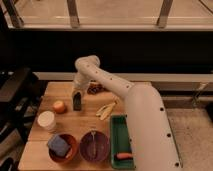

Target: Wipe table surface with eraser

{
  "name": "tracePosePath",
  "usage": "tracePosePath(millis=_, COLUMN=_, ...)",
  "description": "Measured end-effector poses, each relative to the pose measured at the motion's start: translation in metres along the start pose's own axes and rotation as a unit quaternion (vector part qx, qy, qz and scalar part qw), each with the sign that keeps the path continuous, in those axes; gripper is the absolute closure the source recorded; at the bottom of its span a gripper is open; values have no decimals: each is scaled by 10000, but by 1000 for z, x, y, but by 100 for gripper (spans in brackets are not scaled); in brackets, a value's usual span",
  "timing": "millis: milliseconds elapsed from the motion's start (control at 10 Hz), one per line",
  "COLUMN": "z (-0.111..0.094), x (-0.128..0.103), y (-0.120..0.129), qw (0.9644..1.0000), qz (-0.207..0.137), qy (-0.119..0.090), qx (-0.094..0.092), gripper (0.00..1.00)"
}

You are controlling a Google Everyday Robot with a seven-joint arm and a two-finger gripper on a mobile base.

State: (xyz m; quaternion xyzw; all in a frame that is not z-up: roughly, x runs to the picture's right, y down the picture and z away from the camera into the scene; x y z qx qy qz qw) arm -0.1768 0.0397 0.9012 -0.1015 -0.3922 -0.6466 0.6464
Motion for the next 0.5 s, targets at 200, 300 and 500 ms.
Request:
tracePosePath(millis=200, z=15, x=-28, y=-17, qw=9994, qz=-6, qy=-290, qx=179, gripper=100)
tracePosePath(millis=300, z=19, x=-41, y=-18, qw=9990, qz=34, qy=-384, qx=220, gripper=100)
tracePosePath(millis=500, z=24, x=-69, y=-9, qw=9978, qz=253, qy=-555, qx=257, gripper=100)
